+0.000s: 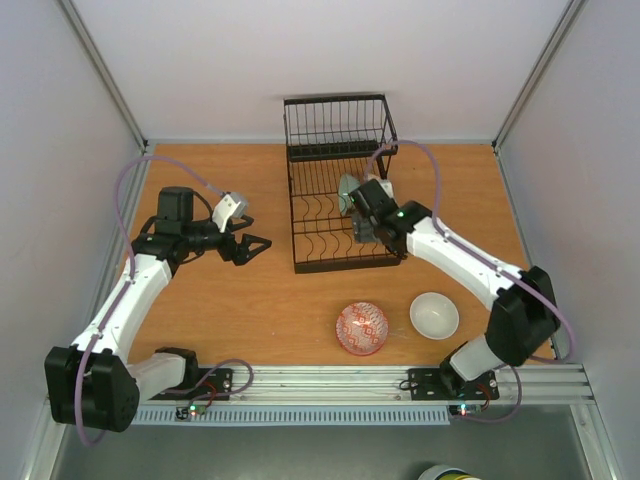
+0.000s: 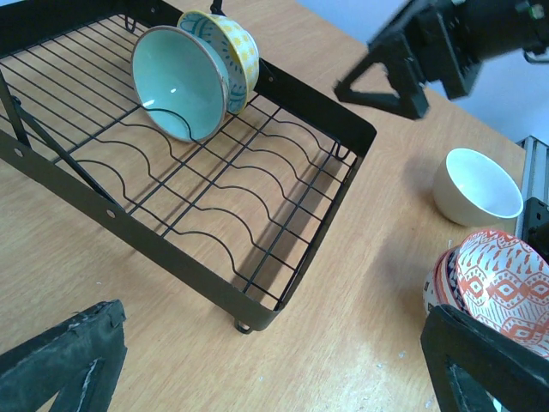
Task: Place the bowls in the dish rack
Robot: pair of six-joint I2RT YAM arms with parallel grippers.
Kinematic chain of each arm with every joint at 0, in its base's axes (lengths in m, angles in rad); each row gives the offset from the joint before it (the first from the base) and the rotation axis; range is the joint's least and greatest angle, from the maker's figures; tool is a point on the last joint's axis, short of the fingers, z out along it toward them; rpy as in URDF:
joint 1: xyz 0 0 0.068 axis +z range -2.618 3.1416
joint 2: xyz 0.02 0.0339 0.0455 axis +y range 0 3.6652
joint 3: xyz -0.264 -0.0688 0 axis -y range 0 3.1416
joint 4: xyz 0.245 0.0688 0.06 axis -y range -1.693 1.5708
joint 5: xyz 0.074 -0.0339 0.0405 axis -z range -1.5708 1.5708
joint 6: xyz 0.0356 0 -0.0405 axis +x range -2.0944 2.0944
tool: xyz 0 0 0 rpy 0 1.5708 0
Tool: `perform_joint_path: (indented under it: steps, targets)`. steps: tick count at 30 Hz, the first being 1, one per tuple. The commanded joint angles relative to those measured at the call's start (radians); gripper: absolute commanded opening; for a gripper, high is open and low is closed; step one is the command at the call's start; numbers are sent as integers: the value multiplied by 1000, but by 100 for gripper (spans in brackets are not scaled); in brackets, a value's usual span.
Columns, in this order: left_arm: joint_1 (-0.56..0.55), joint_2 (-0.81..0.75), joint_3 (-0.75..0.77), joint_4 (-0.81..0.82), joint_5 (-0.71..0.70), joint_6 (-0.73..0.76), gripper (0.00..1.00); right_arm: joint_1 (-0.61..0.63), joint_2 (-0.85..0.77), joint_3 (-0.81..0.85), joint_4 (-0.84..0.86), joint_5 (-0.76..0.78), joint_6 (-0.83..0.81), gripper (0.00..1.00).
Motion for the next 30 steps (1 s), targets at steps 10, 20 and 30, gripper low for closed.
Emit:
perform_joint_path:
  steps: [10, 20, 30]
  targets:
    - [-1, 24, -3, 44, 0, 0, 94, 150, -448, -361, -207, -274, 270, 48]
    - [-1, 29, 1, 38, -18, 1, 94, 309, -414, -433, -264, -245, 382, 43]
    - [-1, 33, 0, 37, -12, 3, 94, 326, -331, -440, -232, -269, 388, 22]
